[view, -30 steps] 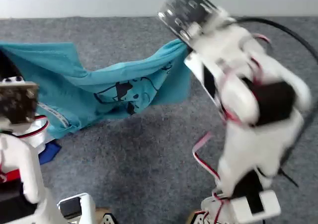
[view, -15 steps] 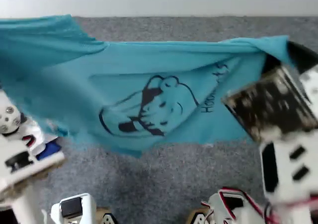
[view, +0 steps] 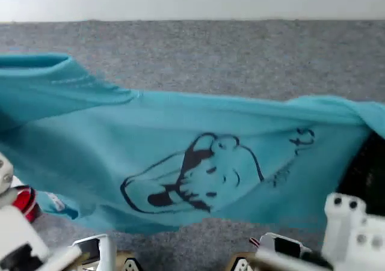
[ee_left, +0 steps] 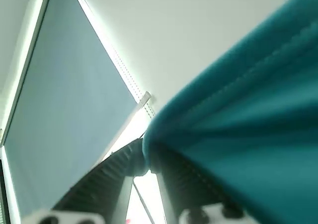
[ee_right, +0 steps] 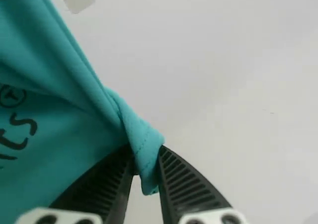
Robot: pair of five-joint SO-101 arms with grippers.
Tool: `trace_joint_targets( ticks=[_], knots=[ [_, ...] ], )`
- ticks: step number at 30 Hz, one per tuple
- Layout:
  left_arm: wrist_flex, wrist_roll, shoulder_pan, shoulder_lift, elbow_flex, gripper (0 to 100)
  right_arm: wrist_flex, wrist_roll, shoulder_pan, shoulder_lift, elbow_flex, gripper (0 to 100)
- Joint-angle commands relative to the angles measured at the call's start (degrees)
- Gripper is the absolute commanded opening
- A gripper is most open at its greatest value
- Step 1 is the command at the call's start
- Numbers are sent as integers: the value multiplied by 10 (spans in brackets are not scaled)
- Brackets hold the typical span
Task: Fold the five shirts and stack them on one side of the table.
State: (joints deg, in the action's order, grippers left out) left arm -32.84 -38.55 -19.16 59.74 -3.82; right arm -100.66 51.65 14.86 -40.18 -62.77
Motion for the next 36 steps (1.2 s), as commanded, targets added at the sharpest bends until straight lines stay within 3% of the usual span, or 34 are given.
trace_joint_targets(
  ticks=[1,7,12,18,22,27,31,36],
  knots=[
    [-41,-1,4,0,-31,13,-22,4,30,-4,6,9],
    [-112,0,11,-6,-22,13,-23,22,48,-13,108,9],
    [-156,-4,72,-6,72,13,-22,58,44,-38,335,9],
    [-156,-4,126,-55,211,13,10,74,26,-39,622,10],
    [-127,-1,143,-163,239,13,134,66,0,-39,793,10],
    [3,-1,149,-309,236,13,338,55,-53,-22,924,10],
    [102,-1,149,-421,226,13,473,48,-73,62,937,10],
    [125,-1,149,-547,120,13,608,25,-72,208,869,10]
  ],
)
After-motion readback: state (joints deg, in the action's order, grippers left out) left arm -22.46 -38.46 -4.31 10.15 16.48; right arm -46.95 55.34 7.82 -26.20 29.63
